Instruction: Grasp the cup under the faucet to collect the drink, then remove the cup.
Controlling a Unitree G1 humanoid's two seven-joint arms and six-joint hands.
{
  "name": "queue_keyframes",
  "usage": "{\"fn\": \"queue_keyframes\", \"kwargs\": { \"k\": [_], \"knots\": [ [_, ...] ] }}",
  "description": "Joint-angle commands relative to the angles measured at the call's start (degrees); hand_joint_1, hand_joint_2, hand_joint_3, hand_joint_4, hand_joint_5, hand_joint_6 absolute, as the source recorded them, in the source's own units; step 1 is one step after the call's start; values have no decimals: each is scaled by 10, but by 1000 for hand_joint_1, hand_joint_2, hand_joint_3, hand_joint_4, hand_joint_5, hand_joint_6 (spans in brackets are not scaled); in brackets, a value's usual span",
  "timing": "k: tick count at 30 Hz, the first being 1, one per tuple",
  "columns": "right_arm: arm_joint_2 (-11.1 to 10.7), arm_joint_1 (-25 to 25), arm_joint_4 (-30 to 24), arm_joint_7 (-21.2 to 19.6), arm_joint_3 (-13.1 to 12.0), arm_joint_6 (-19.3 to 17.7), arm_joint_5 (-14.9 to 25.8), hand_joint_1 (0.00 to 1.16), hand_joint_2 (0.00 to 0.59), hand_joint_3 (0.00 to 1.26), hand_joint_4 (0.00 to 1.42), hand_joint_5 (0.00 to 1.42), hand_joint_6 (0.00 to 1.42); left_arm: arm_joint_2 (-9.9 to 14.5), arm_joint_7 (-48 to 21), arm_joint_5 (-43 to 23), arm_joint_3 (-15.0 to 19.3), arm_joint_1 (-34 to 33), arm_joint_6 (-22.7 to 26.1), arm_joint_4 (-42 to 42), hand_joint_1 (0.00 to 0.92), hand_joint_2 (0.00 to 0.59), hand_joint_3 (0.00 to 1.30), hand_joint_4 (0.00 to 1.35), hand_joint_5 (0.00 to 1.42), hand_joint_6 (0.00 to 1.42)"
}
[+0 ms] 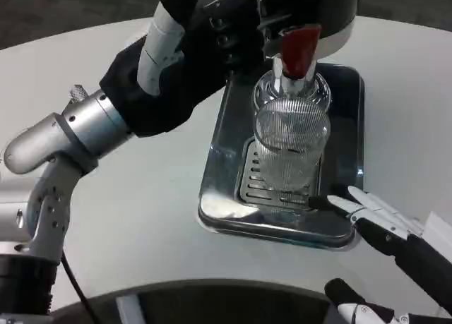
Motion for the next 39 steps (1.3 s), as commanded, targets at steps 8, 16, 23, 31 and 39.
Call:
{"fn": "queue_keyframes", "kwargs": {
  "k": [8, 16, 23, 31, 39],
  "knots": [
    [1, 3, -8, -6, -6, -4, 9, 514, 472, 114, 0, 0, 0, -9, -41, 14, 2, -70, -21, 105, 32, 7, 131, 0, 108, 86],
    [-1, 5, -8, -7, -11, -3, 15, 513, 471, 121, 0, 0, 0, -16, -75, 28, 1, -111, -38, 177, 30, 7, 144, 2, 129, 103],
    [2, 6, -8, -9, -8, -3, 13, 514, 472, 123, 0, 0, 0, -21, -128, 34, -2, -151, -39, 246, 30, 6, 150, 10, 135, 105],
    [1, 7, -8, -10, -8, -2, 13, 515, 474, 124, 0, 0, 0, -27, -160, 51, -2, -188, -54, 311, 30, 6, 153, 11, 137, 107],
    [2, 4, -8, -12, -7, 2, 12, 515, 476, 124, 0, 0, 0, -24, -182, 64, -6, -205, -68, 337, 16, 8, 153, 0, 127, 66]
  ]
}}
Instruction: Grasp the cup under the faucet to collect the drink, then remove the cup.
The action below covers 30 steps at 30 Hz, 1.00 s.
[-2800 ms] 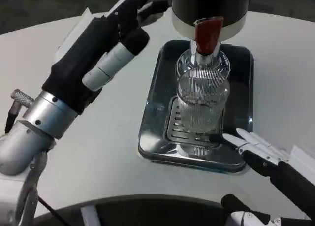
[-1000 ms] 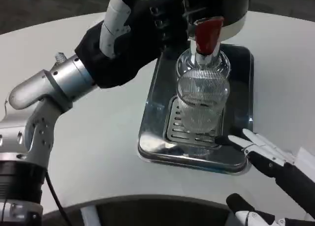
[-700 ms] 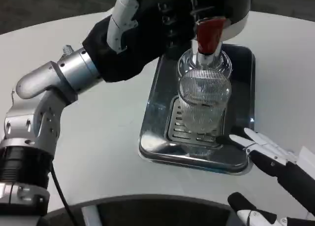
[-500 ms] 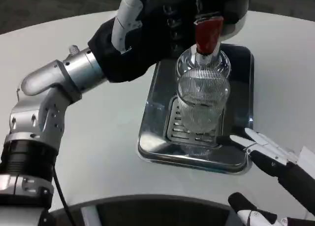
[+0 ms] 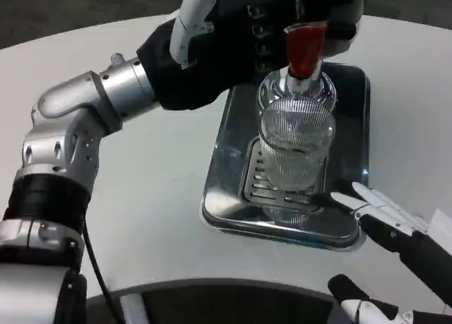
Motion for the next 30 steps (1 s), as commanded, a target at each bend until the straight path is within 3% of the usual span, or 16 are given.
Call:
{"fn": "queue_keyframes", "kwargs": {
  "k": [1, 30],
  "knots": [
    [3, 3, -8, -7, 1, 2, 1, 516, 476, 124, 0, 0, 0, -2, -28, 17, -7, -13, -10, 15, 16, 8, 153, 0, 127, 65],
    [-4, -19, -8, -12, 10, 34, 6, 516, 478, 124, 10, 0, 0, 28, -68, 70, -40, -9, -89, 3, 0, 9, 237, 12, 100, 12]
  ]
}}
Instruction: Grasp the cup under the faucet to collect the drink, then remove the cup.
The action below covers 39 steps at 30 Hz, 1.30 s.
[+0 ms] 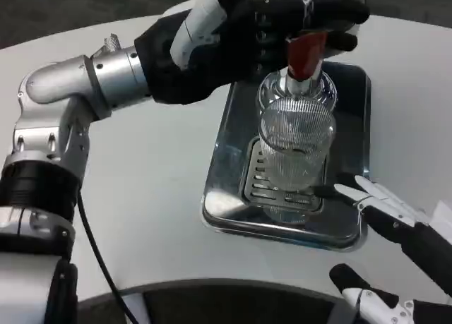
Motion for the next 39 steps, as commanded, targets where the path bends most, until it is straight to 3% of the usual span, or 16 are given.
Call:
{"fn": "queue_keyframes", "kwargs": {
  "k": [1, 39],
  "knots": [
    [1, 3, -8, -6, 3, 3, 4, 516, 478, 124, 10, 0, 0, 5, -26, 26, -21, 12, -17, -6, 0, 9, 239, 12, 99, 12],
    [3, -8, -8, -18, 26, 29, -7, 517, 478, 124, 35, 0, 0, 17, -1, 62, -57, 59, -97, -73, 0, 13, 293, 0, 49, 0]
  ]
}}
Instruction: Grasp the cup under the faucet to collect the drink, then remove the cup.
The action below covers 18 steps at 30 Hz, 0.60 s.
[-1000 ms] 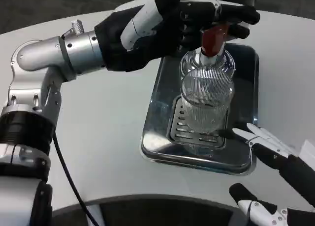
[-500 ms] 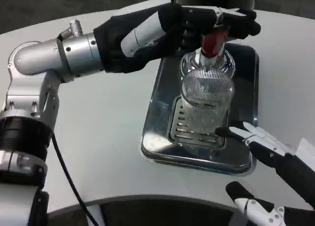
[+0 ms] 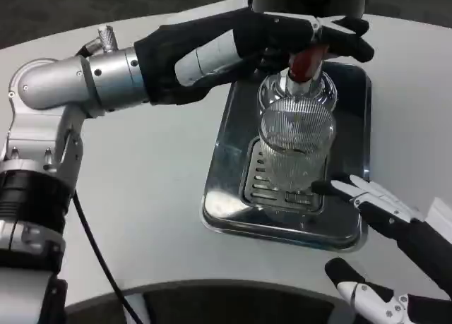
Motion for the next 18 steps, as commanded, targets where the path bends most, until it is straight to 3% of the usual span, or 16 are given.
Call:
{"fn": "queue_keyframes", "kwargs": {
  "k": [1, 16, 18],
  "knots": [
    [2, 3, -8, -8, 5, 5, -7, 517, 478, 124, 37, 0, 0, 0, -17, 24, -24, 26, -9, -1, 0, 13, 294, 0, 49, 0],
    [3, 0, -8, -26, 20, 48, -16, 612, 426, 124, 52, 0, 0, 6, -7, 40, -50, 34, -50, 1, 0, 14, 312, 1, 48, 0],
    [1, -5, -8, -29, 22, 67, -14, 653, 390, 115, 52, 0, 0, 8, -5, 45, -54, 34, -58, 2, 0, 14, 313, 1, 48, 0]
  ]
}}
